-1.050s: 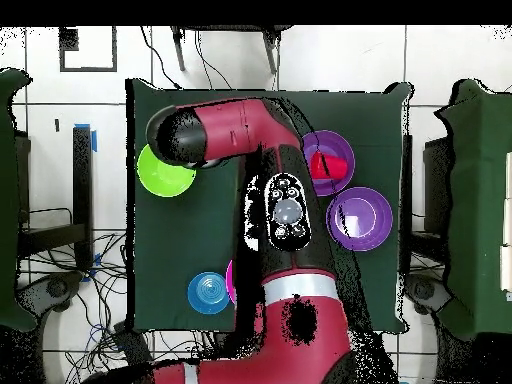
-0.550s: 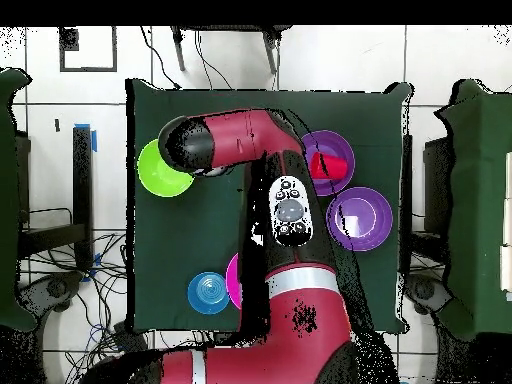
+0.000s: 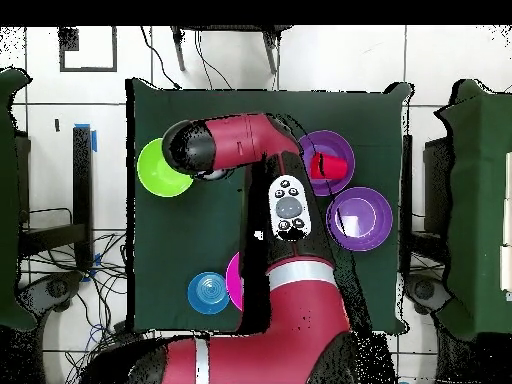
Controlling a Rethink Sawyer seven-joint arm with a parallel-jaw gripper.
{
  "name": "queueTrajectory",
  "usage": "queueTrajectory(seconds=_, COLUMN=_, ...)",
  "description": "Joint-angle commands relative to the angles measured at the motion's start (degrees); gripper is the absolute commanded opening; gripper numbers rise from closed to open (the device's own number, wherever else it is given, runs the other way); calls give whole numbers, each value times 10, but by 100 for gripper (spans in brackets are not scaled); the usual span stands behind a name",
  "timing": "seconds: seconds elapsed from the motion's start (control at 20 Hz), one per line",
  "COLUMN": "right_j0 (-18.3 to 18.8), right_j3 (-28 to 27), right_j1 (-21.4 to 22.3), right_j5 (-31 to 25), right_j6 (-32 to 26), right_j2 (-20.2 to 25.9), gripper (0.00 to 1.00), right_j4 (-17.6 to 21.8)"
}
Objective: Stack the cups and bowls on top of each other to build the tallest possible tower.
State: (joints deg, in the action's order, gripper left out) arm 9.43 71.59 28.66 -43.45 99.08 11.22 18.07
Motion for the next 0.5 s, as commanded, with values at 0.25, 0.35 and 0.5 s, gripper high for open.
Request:
queueTrajectory(seconds=0.25, right_j0=-6, right_j3=-1, right_j1=-48, right_j5=-24, right_j6=3, right_j2=31, gripper=100, right_j4=-1)
queueTrajectory(seconds=0.35, right_j0=-5, right_j3=0, right_j1=-49, right_j5=-22, right_j6=4, right_j2=34, gripper=100, right_j4=-5)
queueTrajectory(seconds=0.5, right_j0=-2, right_j3=4, right_j1=-49, right_j5=-31, right_j6=-5, right_j2=42, gripper=100, right_j4=-12)
